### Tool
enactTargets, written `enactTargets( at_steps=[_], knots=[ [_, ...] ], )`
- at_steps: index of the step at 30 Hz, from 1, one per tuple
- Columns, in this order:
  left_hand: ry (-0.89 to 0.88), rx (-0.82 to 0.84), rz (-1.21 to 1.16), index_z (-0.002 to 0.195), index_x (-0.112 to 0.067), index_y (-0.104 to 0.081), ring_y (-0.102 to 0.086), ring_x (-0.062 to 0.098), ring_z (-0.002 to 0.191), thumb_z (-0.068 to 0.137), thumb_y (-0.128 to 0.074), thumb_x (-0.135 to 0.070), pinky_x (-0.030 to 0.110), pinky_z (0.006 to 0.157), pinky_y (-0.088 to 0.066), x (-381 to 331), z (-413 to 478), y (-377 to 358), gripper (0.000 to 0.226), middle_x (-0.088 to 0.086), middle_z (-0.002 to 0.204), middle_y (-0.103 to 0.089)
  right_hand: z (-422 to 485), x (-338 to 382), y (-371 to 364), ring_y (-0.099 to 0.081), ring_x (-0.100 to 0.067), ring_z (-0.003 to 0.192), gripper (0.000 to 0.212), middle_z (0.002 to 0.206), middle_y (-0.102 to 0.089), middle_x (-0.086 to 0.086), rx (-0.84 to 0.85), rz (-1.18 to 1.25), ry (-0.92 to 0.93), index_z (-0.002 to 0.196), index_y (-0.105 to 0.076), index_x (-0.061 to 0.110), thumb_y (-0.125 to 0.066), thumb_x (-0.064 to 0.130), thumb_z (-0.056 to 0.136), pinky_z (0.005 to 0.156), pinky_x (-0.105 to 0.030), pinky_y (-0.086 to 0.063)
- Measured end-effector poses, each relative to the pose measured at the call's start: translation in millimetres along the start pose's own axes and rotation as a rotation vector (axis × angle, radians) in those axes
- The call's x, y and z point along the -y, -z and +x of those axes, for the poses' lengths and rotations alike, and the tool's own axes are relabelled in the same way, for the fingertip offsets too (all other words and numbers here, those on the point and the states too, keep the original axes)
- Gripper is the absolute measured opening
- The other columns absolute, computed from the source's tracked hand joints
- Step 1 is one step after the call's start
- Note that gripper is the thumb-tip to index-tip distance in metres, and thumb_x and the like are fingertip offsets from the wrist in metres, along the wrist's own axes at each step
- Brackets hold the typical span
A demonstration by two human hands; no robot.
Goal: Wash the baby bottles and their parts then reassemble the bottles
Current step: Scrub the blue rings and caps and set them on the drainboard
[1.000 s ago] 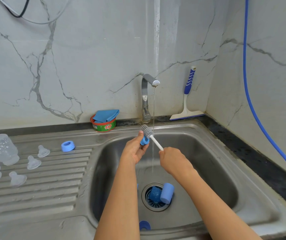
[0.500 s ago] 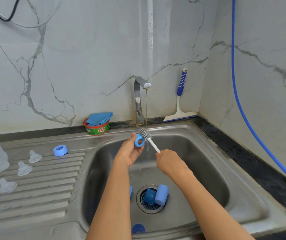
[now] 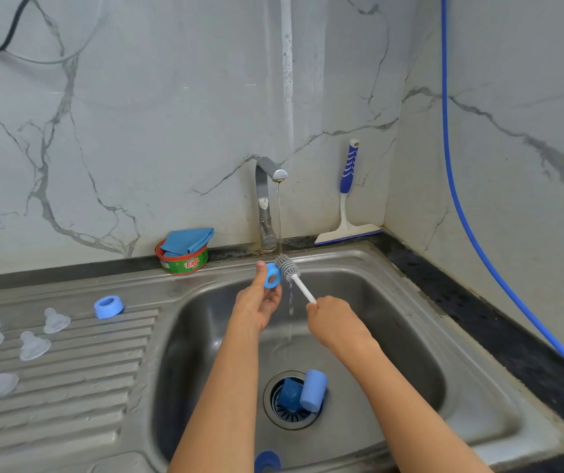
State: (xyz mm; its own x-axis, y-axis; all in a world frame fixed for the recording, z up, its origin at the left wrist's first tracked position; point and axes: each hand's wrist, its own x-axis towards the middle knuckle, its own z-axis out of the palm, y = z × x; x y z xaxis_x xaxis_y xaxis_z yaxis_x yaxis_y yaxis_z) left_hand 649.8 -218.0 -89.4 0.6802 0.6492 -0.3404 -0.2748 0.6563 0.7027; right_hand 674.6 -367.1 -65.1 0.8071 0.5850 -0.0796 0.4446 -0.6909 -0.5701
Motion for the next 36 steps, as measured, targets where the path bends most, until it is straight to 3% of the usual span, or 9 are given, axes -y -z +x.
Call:
enactTargets(
  at_steps=[4, 8, 11, 15, 18, 24, 27, 32, 36],
  knots=[
    [0.059, 0.076, -0.033, 0.105, 0.000, -0.056, -0.065, 0.030, 0.097, 0.089, -0.063, -0.033, 0.041, 0.085, -0.054, 8.1, -1.1, -4.3, 0.037, 0.022, 0.107, -0.064, 1.6, -5.6, 0.0, -0.057, -0.031, 0.109, 0.034, 0.120, -0.057, -0.014, -0.025, -0.092, -0.006, 0.119, -0.054, 0.002, -0.029, 0.016, 0.101, 0.075, -0.032, -0.041],
    [0.032, 0.087, 0.106, 0.107, 0.006, -0.061, -0.065, 0.024, 0.100, 0.086, -0.069, -0.018, 0.030, 0.088, -0.053, 12.1, 6.1, -5.0, 0.032, 0.018, 0.106, -0.066, 0.7, -8.4, 3.1, -0.059, -0.030, 0.105, 0.034, 0.118, -0.059, -0.012, -0.068, -0.086, -0.069, 0.119, -0.055, 0.004, -0.032, 0.022, 0.102, 0.074, -0.031, -0.044],
    [-0.073, 0.037, 0.298, 0.102, 0.003, -0.061, -0.066, 0.015, 0.084, 0.082, -0.074, -0.012, 0.019, 0.080, -0.054, 18.3, 9.4, -3.5, 0.029, 0.012, 0.092, -0.069, -1.7, -5.8, 7.2, -0.060, -0.030, 0.106, 0.036, 0.118, -0.059, -0.011, -0.107, -0.077, -0.078, 0.121, -0.055, 0.006, -0.034, 0.028, 0.102, 0.081, -0.033, -0.047],
    [-0.099, 0.019, 0.203, 0.095, -0.006, -0.061, -0.060, 0.014, 0.080, 0.086, -0.069, -0.023, 0.024, 0.080, -0.052, 15.6, 9.7, -6.1, 0.021, 0.008, 0.090, -0.065, 0.5, -5.2, 6.7, -0.060, -0.031, 0.103, 0.033, 0.115, -0.060, -0.012, -0.076, -0.097, -0.050, 0.116, -0.056, 0.005, -0.033, 0.024, 0.101, 0.076, -0.033, -0.045],
    [-0.096, -0.011, 0.116, 0.103, -0.007, -0.058, -0.056, 0.013, 0.076, 0.094, -0.055, -0.041, 0.026, 0.077, -0.051, 10.4, 10.5, -9.8, 0.035, 0.007, 0.089, -0.060, 3.6, -3.9, 1.1, -0.059, -0.032, 0.103, 0.034, 0.115, -0.059, -0.014, 0.008, -0.146, 0.005, 0.115, -0.057, 0.003, -0.032, 0.021, 0.100, 0.071, -0.032, -0.041],
    [-0.098, 0.022, 0.068, 0.116, -0.006, -0.055, -0.058, 0.018, 0.083, 0.100, -0.044, -0.040, 0.036, 0.090, -0.051, 10.0, 11.9, -15.3, 0.039, 0.014, 0.100, -0.059, 2.6, -2.1, -2.2, -0.057, -0.034, 0.105, 0.037, 0.114, -0.059, -0.017, 0.058, -0.145, 0.009, 0.115, -0.055, 0.002, -0.029, 0.024, 0.101, 0.073, -0.034, -0.040],
    [-0.021, 0.004, 0.070, 0.113, -0.006, -0.056, -0.061, 0.018, 0.080, 0.097, -0.051, -0.040, 0.029, 0.076, -0.054, 13.2, 12.8, -13.0, 0.038, 0.013, 0.096, -0.063, 1.7, -4.1, -3.8, -0.056, -0.030, 0.098, 0.037, 0.120, -0.057, -0.015, 0.045, -0.171, 0.026, 0.122, -0.054, 0.003, -0.027, 0.019, 0.102, 0.071, -0.031, -0.040],
    [0.115, -0.018, -0.051, 0.100, -0.006, -0.059, -0.059, 0.015, 0.074, 0.092, -0.056, -0.048, 0.026, 0.062, -0.049, 8.9, 13.0, -3.7, 0.043, 0.011, 0.085, -0.064, -4.0, 2.0, -6.4, -0.056, -0.031, 0.106, 0.037, 0.116, -0.056, -0.016, 0.055, -0.141, 0.115, 0.123, -0.054, 0.002, -0.027, 0.017, 0.104, 0.085, -0.037, -0.048],
    [0.181, -0.016, -0.016, 0.094, -0.007, -0.060, -0.047, 0.010, 0.060, 0.088, -0.056, -0.056, 0.022, 0.050, -0.044, 4.7, 15.1, 1.4, 0.050, 0.007, 0.071, -0.059, -7.0, 5.6, 0.8, -0.047, -0.021, 0.071, 0.032, 0.091, -0.049, -0.010, 0.123, -0.062, 0.121, 0.098, -0.054, 0.005, -0.030, 0.026, 0.103, 0.062, -0.028, -0.040]
  ],
)
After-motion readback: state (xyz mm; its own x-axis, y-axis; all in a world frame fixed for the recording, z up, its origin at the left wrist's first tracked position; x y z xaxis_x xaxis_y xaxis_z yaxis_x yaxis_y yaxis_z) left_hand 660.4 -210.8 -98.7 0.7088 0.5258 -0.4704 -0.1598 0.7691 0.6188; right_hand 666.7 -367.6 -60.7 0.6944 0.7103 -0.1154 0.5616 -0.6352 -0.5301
